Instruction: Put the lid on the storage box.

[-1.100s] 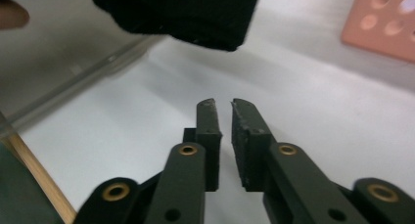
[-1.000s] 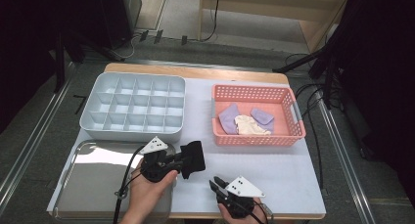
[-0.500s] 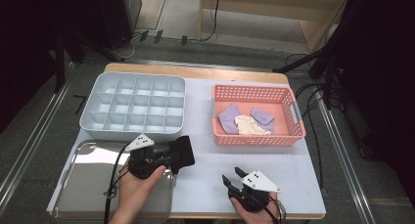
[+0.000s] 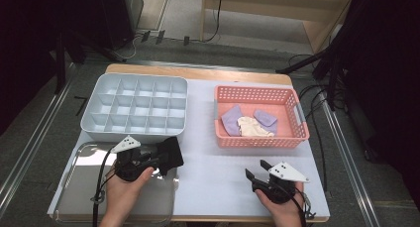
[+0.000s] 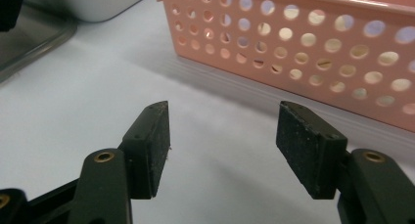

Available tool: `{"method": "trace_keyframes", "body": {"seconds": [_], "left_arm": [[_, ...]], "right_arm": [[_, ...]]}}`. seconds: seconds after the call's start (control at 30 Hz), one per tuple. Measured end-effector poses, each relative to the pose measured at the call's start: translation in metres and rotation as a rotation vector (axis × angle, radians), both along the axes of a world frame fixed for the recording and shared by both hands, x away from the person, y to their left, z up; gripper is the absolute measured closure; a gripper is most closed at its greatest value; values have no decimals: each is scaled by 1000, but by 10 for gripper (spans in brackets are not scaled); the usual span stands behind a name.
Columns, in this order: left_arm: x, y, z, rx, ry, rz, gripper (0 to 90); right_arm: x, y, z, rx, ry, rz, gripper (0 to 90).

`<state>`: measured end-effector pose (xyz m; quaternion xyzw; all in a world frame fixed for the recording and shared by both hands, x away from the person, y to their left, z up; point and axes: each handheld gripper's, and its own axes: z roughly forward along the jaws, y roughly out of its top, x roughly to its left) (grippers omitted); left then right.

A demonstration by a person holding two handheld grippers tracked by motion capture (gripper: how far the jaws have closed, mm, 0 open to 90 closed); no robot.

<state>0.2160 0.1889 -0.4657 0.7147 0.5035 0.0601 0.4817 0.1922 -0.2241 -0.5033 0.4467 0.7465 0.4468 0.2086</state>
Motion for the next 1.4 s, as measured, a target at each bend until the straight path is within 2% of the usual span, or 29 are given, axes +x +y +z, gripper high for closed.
{"method": "trace_keyframes", "body": {"seconds": [0.13, 0.27, 0.37, 0.53, 0.83, 1.07, 1.27, 1.4], "left_arm": [[-4, 7, 2, -3, -4, 13, 679], [-6, 14, 5, 0, -9, 28, 679], [-8, 20, 8, 3, -12, 37, 678], [-10, 20, 12, 14, -18, 51, 676], [-2, 18, 20, 5, -32, 46, 675], [14, 15, 29, 9, -53, 55, 674], [38, 19, 29, -32, -57, 93, 673], [51, 20, 31, -37, -64, 108, 673]], "right_arm": [[2, -8, -6, 33, 0, -4, 348], [4, -12, -10, 20, 9, -22, 329], [5, -16, -11, 43, 25, -34, 301], [6, -21, -16, 44, 46, -63, 260], [4, -28, -18, 51, 56, -89, 263], [4, -29, -20, 46, 61, -94, 264], [3, -28, -21, 41, 64, -87, 265], [3, -27, -23, 41, 68, -84, 267]]}}
